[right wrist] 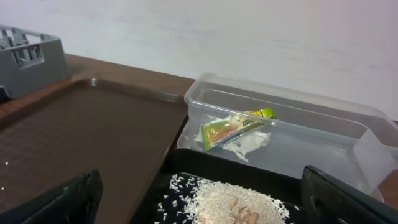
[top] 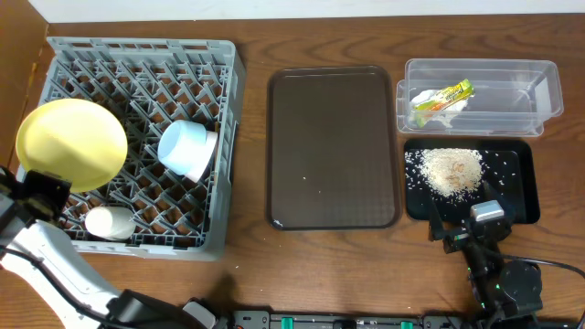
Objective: Sort waste into correct bins and load items into the dishwasher
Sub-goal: 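Lower the yellow plate upright into the rack's left slots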
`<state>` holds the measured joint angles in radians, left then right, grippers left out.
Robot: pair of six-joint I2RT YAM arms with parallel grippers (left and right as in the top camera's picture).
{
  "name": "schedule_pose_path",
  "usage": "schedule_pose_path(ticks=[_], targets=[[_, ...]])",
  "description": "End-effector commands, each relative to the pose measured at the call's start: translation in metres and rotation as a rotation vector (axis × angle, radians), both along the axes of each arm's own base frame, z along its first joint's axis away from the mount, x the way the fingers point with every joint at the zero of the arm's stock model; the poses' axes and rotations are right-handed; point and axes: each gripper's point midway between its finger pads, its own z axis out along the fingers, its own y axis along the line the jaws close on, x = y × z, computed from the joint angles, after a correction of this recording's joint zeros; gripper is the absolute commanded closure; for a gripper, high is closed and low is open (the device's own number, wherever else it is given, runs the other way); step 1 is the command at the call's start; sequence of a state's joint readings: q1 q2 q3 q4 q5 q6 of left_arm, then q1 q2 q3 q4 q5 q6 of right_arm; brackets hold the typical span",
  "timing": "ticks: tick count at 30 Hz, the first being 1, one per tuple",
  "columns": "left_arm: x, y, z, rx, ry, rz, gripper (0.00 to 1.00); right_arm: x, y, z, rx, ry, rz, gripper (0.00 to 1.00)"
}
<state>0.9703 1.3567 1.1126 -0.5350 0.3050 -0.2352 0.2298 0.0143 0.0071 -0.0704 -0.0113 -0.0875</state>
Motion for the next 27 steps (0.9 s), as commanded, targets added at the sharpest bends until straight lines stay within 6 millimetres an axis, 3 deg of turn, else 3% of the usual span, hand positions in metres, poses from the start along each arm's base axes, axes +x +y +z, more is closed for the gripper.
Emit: schedule_pose_path(ticks=[1,16,27], targets=[[-0.005,0.004,0.002,0.122,0.120,-0.017,0.92,0.000,-0.001,-0.001,0.004,0.005,-0.003,0.01],[0.014,-0.013,0.012,0.419,0.414,-0.042,0.92,0.000,-0.001,-0.001,0.004,0.005,-0.003,0.01],[0.033,-0.026,0.028,0.583,0.495,-0.102,0.93,0.000,-0.001,-0.001,0.004,0.005,-0.003,0.01]])
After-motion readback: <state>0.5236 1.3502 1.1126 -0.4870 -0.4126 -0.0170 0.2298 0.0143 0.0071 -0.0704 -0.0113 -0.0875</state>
